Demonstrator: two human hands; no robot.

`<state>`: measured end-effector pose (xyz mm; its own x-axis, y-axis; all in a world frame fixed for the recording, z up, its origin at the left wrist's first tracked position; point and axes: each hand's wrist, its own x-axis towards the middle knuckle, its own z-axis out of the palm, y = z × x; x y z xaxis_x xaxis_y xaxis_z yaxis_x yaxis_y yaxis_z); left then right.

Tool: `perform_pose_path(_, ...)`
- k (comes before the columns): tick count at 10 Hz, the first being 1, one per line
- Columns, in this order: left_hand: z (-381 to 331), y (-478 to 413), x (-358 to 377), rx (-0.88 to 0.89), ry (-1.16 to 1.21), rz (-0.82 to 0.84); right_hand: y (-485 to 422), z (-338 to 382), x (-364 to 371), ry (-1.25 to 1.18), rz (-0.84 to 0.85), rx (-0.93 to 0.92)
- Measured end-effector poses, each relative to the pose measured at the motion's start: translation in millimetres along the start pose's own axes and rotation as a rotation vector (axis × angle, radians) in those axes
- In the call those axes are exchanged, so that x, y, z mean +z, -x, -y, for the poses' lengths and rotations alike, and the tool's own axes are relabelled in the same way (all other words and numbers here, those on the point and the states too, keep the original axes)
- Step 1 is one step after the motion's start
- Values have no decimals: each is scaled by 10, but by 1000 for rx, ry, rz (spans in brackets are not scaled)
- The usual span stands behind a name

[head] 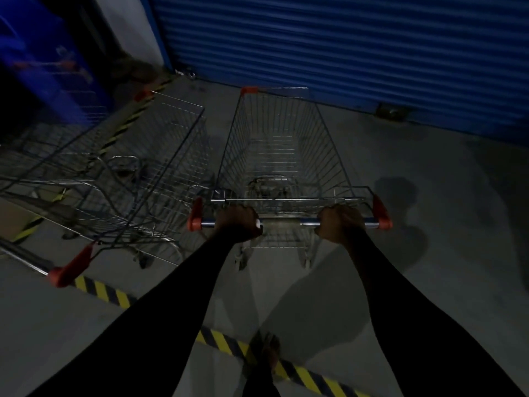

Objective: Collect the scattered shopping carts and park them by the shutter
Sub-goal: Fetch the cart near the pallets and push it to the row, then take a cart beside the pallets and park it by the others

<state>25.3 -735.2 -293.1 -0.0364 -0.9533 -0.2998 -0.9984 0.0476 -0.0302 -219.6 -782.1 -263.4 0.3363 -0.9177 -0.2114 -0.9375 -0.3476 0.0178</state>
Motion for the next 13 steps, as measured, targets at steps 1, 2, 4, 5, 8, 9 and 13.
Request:
perform_pose_path(1,-33,50,-84,-9,19,50,-123,-28,-77,-10,241,38)
perform_pose_path(2,-3,239,-313,-134,515,5,-244,2,-73,-62,352,13)
perform_pose_path(4,300,912,-315,-90,1542,-387,-251,739,-201,-582,228,-88)
perform_pose_path(5,600,1452,-451,-230,1702,-481,-152,1473,-418,-1014,160,-218)
perform_pose_path(8,1821,3277,-140,-422,2405,-1100,571,3986,-889,-1400,514,-528)
perform_pose_path(9,2178,4034,61,-421,2446,-1309,1102,4795,-895,-1440,678,-602)
perform_pose_path(13,3203,7466,993,-525,2269,-2048,3526,7758,-622,-1232,1128,-882)
